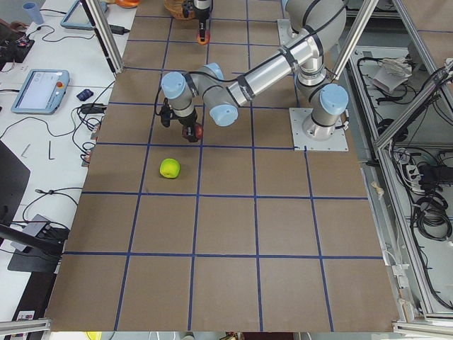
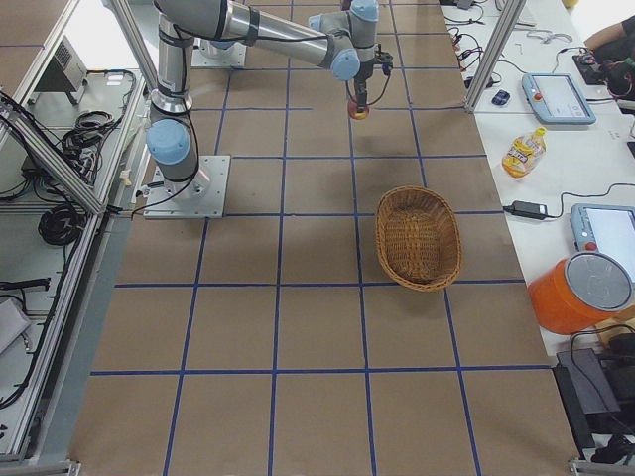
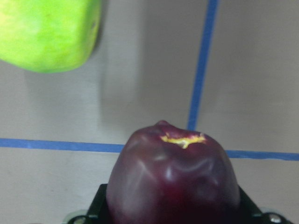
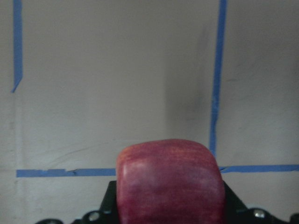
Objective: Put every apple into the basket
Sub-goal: 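Carry the red apple into the basket with right gripper while left lifts dark apple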
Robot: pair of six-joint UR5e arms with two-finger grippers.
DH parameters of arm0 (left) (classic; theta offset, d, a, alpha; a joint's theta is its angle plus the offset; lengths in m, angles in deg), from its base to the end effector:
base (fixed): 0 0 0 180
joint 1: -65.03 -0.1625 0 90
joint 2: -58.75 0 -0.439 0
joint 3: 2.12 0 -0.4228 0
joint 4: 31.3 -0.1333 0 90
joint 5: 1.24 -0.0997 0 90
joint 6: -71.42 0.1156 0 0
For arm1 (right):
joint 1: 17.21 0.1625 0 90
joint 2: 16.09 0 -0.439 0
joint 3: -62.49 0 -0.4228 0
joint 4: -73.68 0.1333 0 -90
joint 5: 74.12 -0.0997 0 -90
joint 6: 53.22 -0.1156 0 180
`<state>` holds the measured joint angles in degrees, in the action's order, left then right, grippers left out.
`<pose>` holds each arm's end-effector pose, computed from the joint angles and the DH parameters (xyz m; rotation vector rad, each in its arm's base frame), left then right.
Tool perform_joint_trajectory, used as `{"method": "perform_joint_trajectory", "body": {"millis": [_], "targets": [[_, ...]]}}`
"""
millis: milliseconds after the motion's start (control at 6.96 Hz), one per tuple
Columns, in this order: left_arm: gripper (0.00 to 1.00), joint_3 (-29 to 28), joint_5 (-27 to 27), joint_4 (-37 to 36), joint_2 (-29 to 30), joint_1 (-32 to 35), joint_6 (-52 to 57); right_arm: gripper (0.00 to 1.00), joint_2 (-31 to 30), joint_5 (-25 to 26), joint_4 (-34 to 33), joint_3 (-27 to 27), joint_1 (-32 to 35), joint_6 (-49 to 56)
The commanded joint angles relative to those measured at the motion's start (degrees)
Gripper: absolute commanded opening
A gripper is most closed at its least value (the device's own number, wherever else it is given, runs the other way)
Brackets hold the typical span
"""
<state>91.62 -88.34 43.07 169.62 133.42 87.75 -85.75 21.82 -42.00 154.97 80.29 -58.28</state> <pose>0.0994 -0.6288 0.2670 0.1459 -3.0328 -0.2005 0.2048 -0.6262 0.3003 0.0608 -3.0420 0.0928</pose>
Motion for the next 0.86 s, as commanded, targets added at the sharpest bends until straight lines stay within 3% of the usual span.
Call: {"method": "perform_joint_trajectory", "body": {"millis": [0, 144, 288, 431, 575, 719], "targets": [[0.00, -0.23, 3.33, 0.86, -2.41, 8.30, -7.34, 0.27, -0.13, -0.40, 0.64, -3.88, -13.59, 19.29], [0.00, 0.04, 2.47, 0.25, -2.59, 9.73, -7.37, 0.27, 0.92, -1.01, 0.20, -6.24, -20.53, 32.79], [0.00, 0.04, 1.42, 0.33, -2.51, 8.18, -5.98, 0.27, 4.76, -3.63, 0.46, -10.53, -23.99, 38.40], [0.00, 0.65, 0.10, 1.20, -3.03, 7.99, -6.40, 0.26, 7.49, -8.09, 3.07, -14.22, -27.68, 41.68], [0.00, 1.35, 1.05, 0.86, -2.60, 9.03, -8.75, 0.27, 8.22, -11.88, 3.62, -14.61, -29.46, 45.54], [0.00, 0.75, 1.75, 0.07, -2.25, 11.65, -9.38, 0.30, 8.92, -12.00, 3.10, -14.70, -30.08, 45.67]]}}
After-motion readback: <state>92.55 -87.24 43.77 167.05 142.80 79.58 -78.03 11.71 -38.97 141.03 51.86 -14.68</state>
